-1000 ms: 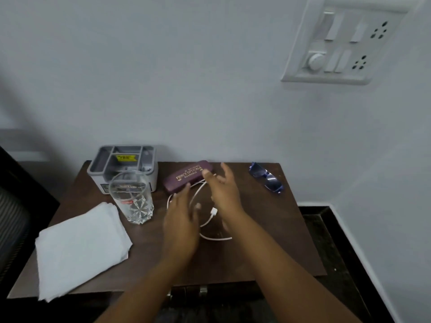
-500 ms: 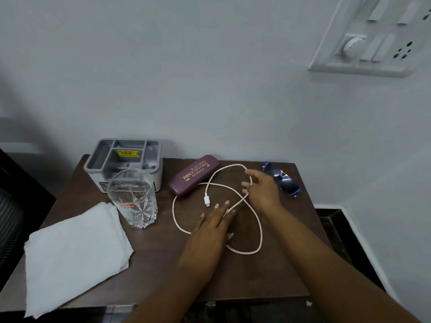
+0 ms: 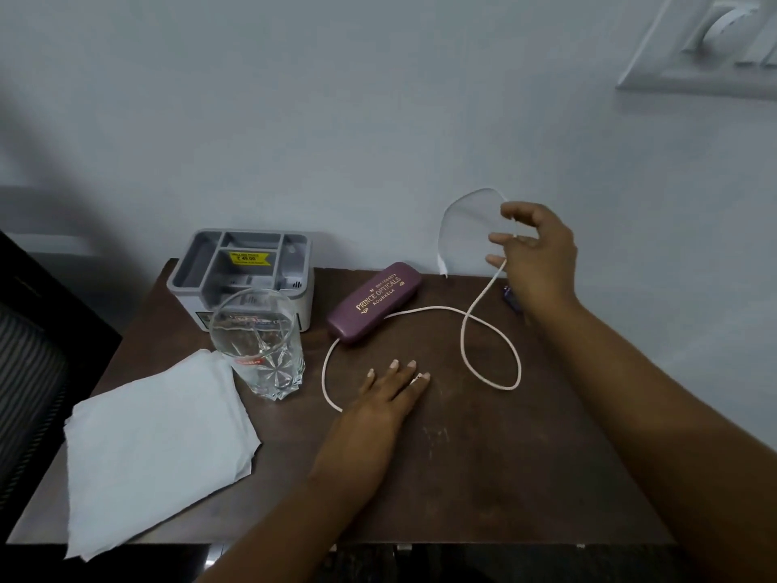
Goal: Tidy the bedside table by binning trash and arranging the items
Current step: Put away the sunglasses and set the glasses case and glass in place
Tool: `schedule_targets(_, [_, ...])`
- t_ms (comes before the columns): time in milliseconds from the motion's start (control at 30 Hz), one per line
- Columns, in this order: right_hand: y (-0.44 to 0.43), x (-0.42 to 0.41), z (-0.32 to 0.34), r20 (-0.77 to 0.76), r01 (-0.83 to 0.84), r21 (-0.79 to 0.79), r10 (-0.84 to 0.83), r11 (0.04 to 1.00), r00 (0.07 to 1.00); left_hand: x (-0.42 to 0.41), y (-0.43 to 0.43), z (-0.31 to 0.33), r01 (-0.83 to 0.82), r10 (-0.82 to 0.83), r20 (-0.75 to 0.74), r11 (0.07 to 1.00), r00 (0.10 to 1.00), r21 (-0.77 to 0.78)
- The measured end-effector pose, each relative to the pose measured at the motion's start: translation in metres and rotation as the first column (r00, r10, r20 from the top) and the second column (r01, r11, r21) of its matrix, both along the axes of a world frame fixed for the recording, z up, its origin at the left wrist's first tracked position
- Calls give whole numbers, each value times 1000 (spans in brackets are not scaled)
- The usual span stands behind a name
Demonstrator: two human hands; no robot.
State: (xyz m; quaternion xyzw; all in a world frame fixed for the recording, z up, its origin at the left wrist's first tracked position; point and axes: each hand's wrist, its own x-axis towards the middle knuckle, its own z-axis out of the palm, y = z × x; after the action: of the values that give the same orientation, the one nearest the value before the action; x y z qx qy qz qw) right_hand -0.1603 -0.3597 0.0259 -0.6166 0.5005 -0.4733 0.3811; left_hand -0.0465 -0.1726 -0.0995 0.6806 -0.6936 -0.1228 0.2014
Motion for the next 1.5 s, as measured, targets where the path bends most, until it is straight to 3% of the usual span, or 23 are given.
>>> schedule_targets(67, [9, 3, 15, 81, -31, -81, 37, 996, 996, 3, 7, 6, -17, 17, -20, 1000, 1000, 12])
schedule_targets(167, [17, 19, 35, 67, -95, -274, 117, 957, 991, 2, 17, 5, -59, 61, 76, 998, 995, -38])
schedule_targets(233, [16, 41, 43, 0, -145, -451, 163, 881, 987, -3, 24, 3, -58, 61, 66, 997, 996, -48])
schedule_targets(333, [12, 86, 39, -243, -327, -625, 221, 709, 945, -8, 29, 6, -49, 52, 72, 998, 996, -45])
schedule_targets(433, [17, 127, 29, -421, -498, -551, 293, 669, 858, -10, 30, 9, -45, 48, 86, 998, 995, -37])
schedule_targets(567, [31, 168, 28, -374, -606, -305, 493, 734, 785, -12, 31, 7, -44, 47, 61, 998, 997, -46])
schedule_targets(667, [46, 189, 24, -400, -780, -86, 695, 620, 597, -10, 29, 4, -24, 28, 75, 998, 997, -51])
schedule_targets(733, [53, 198, 13, -567, -865, -20, 707, 501, 423, -9, 29, 2, -18, 22, 73, 998, 997, -54])
schedule_targets(800, [55, 203, 2, -614, -886, 62, 717, 460, 329, -8, 29, 0, -10, 14, 67, 998, 998, -64])
schedule_targets(867, [54, 203, -1, -495, -877, 121, 794, 466, 354, -8, 29, -1, -14, 20, 67, 996, 998, -88])
schedule_targets(1000, [34, 175, -2, -216, -767, 77, 762, 636, 610, -11, 29, 1, -55, 57, 17, 990, 998, -132])
schedule_targets(1067, [17, 149, -5, -250, -714, 101, 713, 692, 656, -11, 29, 2, -55, 57, 9, 990, 998, -130])
schedule_targets(1200, [6, 105, -13, -402, -651, 118, 635, 750, 659, -8, 29, 4, -61, 61, -4, 989, 998, -132])
schedule_targets(1267, [6, 95, -22, -510, -657, 217, 658, 722, 554, -8, 29, 5, -73, 61, -91, 987, 994, -140])
schedule_targets(1333, [3, 91, -33, -654, -637, 388, 686, 666, 319, -8, 30, 4, -104, 67, -216, 981, 974, -161])
schedule_targets(1400, [2, 91, -40, -788, -608, 423, 604, 672, 120, -5, 31, 3, -152, 93, -305, 972, 948, -177])
schedule_targets(1433, [3, 92, -42, -837, -621, 396, 543, 676, 58, -3, 31, 3, -168, 99, -316, 966, 944, -197])
schedule_targets(1500, [4, 89, -38, -899, -669, 300, 435, 680, 39, 0, 33, 6, -168, 87, -284, 947, 955, -273])
